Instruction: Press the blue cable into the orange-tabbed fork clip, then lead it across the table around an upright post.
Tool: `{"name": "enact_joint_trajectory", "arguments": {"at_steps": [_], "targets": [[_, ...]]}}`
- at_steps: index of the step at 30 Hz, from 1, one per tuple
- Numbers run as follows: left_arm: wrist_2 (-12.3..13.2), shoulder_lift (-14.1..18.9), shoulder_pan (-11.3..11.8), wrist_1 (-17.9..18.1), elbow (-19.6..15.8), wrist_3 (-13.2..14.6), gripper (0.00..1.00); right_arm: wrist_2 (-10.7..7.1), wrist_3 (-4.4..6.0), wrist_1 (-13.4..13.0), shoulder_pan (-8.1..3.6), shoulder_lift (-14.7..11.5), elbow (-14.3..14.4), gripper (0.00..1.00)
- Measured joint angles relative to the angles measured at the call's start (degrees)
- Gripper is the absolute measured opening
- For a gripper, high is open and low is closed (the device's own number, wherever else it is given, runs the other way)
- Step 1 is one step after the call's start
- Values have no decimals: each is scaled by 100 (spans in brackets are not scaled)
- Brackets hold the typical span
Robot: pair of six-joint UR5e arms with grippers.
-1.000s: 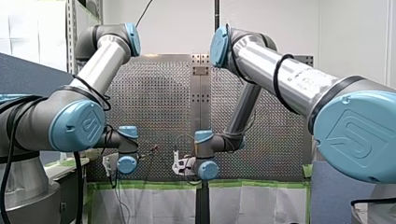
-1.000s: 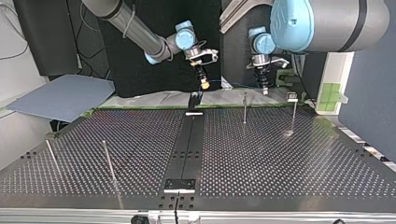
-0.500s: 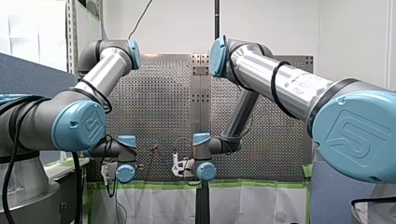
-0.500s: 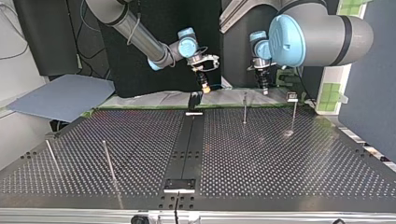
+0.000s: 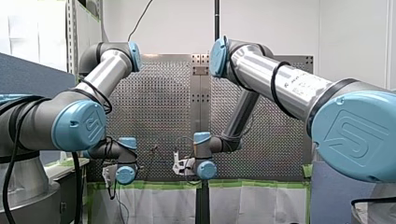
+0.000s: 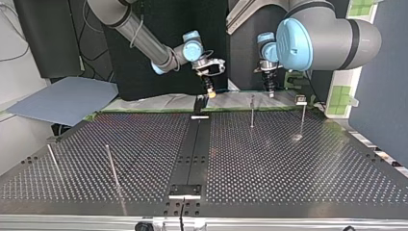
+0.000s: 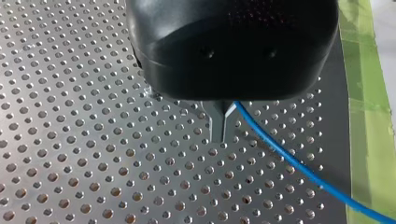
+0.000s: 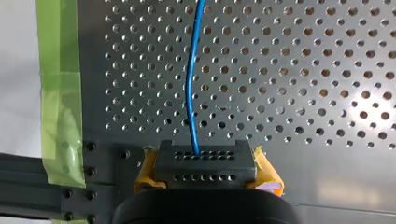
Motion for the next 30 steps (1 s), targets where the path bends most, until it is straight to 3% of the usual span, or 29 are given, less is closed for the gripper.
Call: {"name": "enact_joint_trajectory", "arguments": {"at_steps": [12, 18, 25, 30], "targets": [[20, 10, -26, -70, 13, 36, 0, 0, -42, 147, -148, 2, -1, 0], [18, 15, -38, -283, 9, 171, 0, 21, -185, 243, -128, 1, -11, 0], [25, 55, -44, -479, -15, 221, 0, 318, -438, 545, -117, -36, -11, 0], [88, 194, -47, -489, -137, 230, 0, 427, -474, 667, -102, -129, -7, 0]]}}
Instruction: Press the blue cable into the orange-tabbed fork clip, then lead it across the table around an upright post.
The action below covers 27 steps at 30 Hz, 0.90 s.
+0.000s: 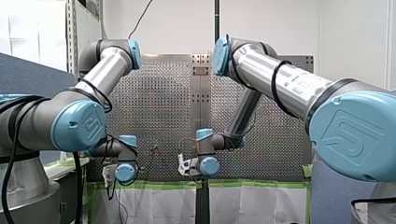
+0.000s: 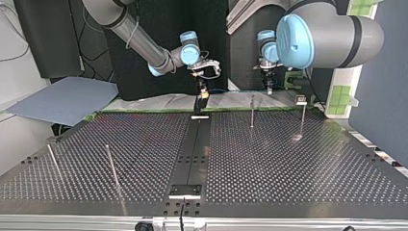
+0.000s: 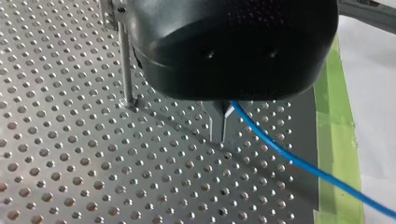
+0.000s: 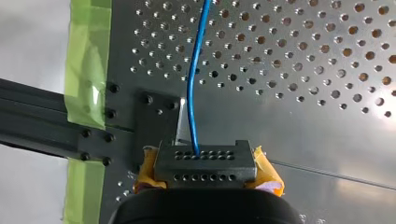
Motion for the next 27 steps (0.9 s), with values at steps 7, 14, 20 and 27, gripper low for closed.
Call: {"name": "enact_joint_trajectory", "arguments": {"at_steps": [7, 14, 20, 27], "targets": [[75, 378, -6, -33, -326, 3, 0, 38, -5, 109, 53, -118, 15, 0], [92, 715, -31, -138, -572, 54, 0, 57, -3, 98, 100, -240, 123, 0], [124, 974, -80, -220, -601, 191, 0, 40, 57, 11, 51, -441, 345, 0], [220, 1150, -103, -238, -582, 213, 0, -108, 237, -99, -96, -469, 398, 0]]}}
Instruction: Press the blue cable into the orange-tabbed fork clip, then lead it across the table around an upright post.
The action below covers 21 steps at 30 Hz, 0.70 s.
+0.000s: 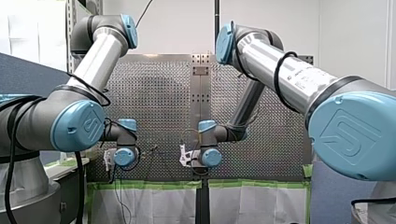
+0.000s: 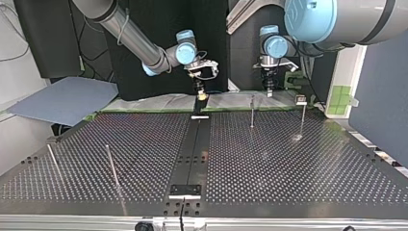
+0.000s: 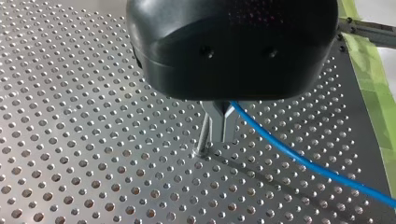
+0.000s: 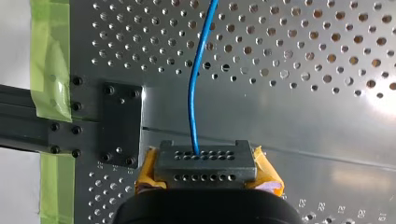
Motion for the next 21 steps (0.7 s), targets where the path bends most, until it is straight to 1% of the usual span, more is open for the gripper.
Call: {"name": "enact_joint_trajectory", "arguments": {"at_steps": [3, 8, 14, 18, 21], "targets": [[12, 11, 0, -3, 3, -2, 0, -58, 22, -8, -53, 3, 1, 0], [45, 12, 0, 14, 45, -27, 0, -121, 14, -2, -112, 7, 3, 0], [129, 12, 1, -23, 248, -153, 0, -174, -45, -4, -136, 9, 0, 0], [136, 9, 6, -154, 414, -201, 0, -198, -57, -9, -145, 9, -2, 0], [113, 8, 20, -245, 470, -213, 0, -207, -66, -9, -149, 9, -2, 0]]}}
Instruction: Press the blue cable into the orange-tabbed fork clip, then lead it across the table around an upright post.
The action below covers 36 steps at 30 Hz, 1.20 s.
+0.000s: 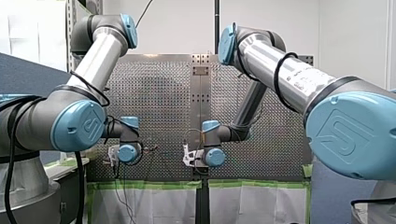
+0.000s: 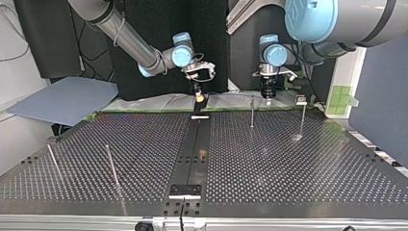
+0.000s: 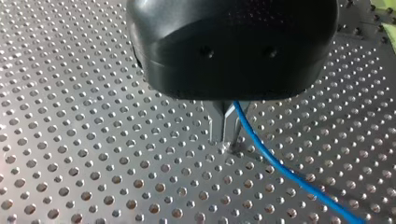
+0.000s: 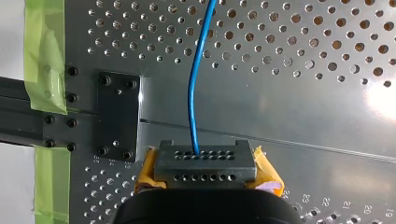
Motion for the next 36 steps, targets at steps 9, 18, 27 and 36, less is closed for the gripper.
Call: {"name": "enact_joint_trajectory", "arguments": {"at_steps": [9, 18, 27, 36], "targets": [[-29, -3, -7, -61, 16, -3, 0, -4, -10, -6, -2, 0, -2, 0], [35, -36, -38, -92, 17, -140, 0, -9, -10, -19, -2, 0, -3, 0], [34, -228, -46, -4, 25, -192, 0, -67, -10, -35, -2, 0, -12, 0], [49, -299, -2, -19, 153, -241, 0, -76, -10, -37, -3, 0, -18, 0]]}}
